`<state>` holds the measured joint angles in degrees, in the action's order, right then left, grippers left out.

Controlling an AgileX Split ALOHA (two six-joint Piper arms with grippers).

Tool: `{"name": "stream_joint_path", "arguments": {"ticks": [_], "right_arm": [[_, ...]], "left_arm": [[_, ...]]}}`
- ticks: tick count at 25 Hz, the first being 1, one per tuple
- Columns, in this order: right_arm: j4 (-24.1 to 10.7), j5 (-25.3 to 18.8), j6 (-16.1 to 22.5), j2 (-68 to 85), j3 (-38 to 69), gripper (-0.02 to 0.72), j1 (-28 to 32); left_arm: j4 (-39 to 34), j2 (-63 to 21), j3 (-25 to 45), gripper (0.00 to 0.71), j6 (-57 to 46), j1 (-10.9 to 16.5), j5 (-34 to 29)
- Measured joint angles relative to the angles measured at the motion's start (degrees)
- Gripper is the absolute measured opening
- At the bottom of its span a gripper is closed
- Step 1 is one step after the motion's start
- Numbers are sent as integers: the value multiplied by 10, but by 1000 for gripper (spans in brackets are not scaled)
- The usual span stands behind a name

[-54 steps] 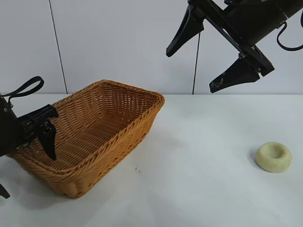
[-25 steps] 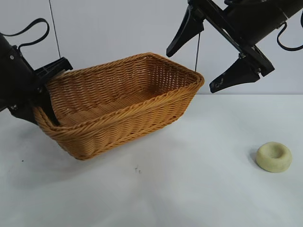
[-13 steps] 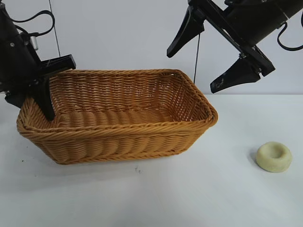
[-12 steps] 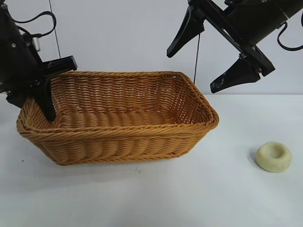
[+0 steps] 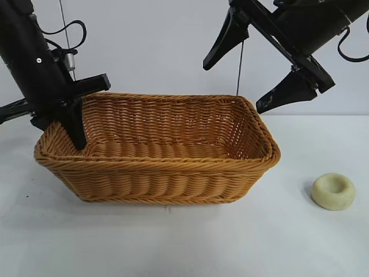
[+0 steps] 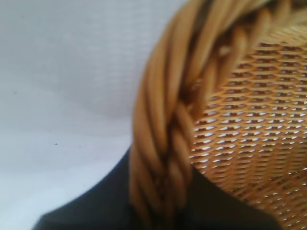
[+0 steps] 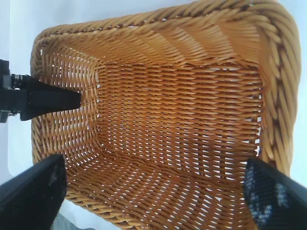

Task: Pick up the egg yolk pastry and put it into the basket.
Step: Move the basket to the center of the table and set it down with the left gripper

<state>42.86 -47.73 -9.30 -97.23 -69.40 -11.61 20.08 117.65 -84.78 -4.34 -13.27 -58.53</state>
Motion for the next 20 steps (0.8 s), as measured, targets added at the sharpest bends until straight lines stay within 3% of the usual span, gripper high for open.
{"name": "stream_joint_path", "arguments": {"ticks": [11, 18, 20], "right_arm": [[0, 0, 0, 0, 0, 694, 0], [0, 0, 0, 0, 0, 694, 0], [0, 0, 0, 0, 0, 694, 0]], "left_arm": [[7, 42, 41, 108, 10, 0, 59], [9, 42, 42, 108, 12, 0, 63], [9, 42, 42, 137, 12, 0, 63]]}}
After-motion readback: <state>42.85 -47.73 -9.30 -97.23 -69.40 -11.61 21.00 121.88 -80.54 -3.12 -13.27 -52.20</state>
